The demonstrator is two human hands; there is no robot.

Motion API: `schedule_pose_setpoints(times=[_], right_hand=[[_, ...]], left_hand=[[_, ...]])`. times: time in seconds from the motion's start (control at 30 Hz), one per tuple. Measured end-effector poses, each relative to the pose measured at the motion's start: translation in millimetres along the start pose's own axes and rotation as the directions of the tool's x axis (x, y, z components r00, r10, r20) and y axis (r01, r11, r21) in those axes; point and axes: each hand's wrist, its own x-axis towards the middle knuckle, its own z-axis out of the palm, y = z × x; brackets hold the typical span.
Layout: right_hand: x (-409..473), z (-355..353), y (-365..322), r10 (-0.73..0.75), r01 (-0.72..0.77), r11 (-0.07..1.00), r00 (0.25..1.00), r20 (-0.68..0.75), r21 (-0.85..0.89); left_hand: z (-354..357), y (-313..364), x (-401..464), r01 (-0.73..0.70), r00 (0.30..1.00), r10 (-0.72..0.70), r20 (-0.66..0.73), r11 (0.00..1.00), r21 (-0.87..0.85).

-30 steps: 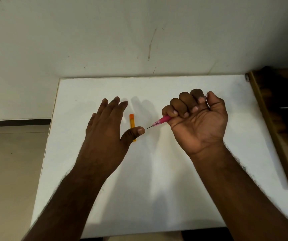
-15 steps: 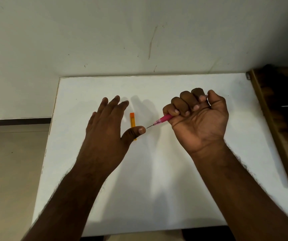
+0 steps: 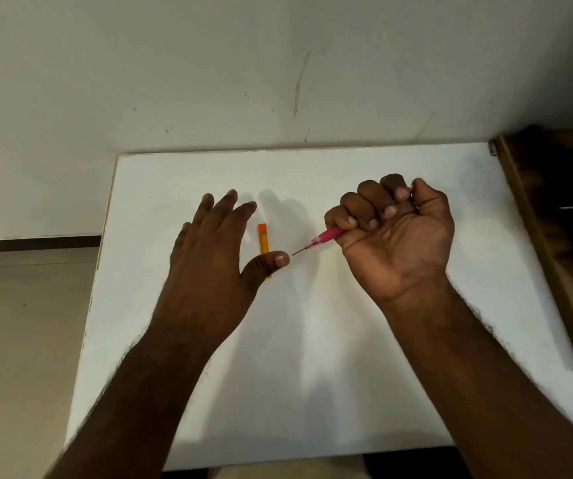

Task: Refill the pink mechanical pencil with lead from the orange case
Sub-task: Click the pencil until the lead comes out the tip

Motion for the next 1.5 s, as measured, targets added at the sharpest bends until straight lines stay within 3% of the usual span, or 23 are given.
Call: schedule_pose_setpoints(times=[1.23,1.37,1.5], right_hand=[[-0.8,-2.5,-0.3,0.034,-0.033,0.999,0.998,0.054,-0.029],[2.5,-1.5,-2.3,0.02,-0.019,0.988,1.0,0.004,-0.151],[7.4,-1.9,-1.7,-0.028,-0.029,0.907,0.991,-0.129,-0.42]], left_hand=[[0.8,1.1,-0.6,-0.015,1.0,0.015,-0.007,1.0,-0.002],[0.2,-3.8,-0.3,-0.021,1.0,0.021,0.014,1.0,0.021],[1.0,-6.7,0.8,-0.038,0.999,0.037,0.018,0.998,0.051]])
